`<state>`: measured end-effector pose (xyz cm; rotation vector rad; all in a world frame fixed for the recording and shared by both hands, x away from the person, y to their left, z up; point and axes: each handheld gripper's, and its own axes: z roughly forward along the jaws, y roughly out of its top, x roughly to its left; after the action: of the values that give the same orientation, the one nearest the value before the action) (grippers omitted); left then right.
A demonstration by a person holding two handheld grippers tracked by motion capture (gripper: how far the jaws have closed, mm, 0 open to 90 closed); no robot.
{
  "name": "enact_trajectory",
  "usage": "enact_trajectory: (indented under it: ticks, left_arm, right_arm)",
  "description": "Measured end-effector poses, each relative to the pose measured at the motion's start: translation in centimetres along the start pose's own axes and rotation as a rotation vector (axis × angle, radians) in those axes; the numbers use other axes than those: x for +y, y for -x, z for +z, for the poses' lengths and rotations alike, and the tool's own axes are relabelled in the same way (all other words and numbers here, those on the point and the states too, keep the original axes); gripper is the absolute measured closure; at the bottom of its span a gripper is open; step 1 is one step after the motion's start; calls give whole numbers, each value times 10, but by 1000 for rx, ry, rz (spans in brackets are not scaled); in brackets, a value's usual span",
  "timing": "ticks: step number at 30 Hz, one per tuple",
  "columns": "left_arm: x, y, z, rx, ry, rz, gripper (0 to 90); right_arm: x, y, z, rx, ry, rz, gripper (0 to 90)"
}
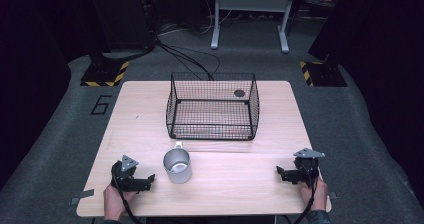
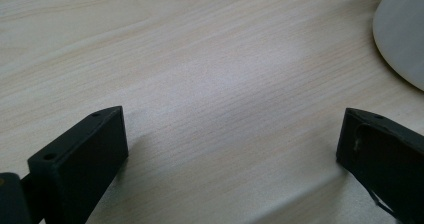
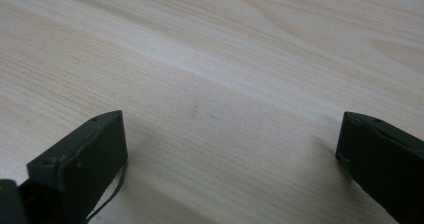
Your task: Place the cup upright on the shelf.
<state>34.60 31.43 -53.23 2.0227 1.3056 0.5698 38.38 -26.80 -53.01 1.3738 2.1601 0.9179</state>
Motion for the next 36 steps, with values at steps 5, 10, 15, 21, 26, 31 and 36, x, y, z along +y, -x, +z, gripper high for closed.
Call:
enact_trajectory:
  ticks: [5,10,15,21,26,31,36]
  left_arm:
    - [0,0,0,1,0,-2,0]
    - [0,0,0,-7,0,3,0]
    - [1,0,-4,-32,-13,15,1]
    - [4,5,-21,-57,18,42,0]
    - [5,9,-33,-88,34,46,0]
    - [9,13,-42,-115,51,58,0]
    - [17,24,-57,-155,94,86,0]
  right_arm:
    - [0,0,0,0,0,0,0]
    - [0,0,0,0,1,2,0]
    - [0,0,0,0,1,1,0]
    - [0,0,0,0,0,5,0]
    - [0,0,0,0,0,5,0]
    - [0,0,0,0,1,2,0]
    - [0,0,0,0,0,6,0]
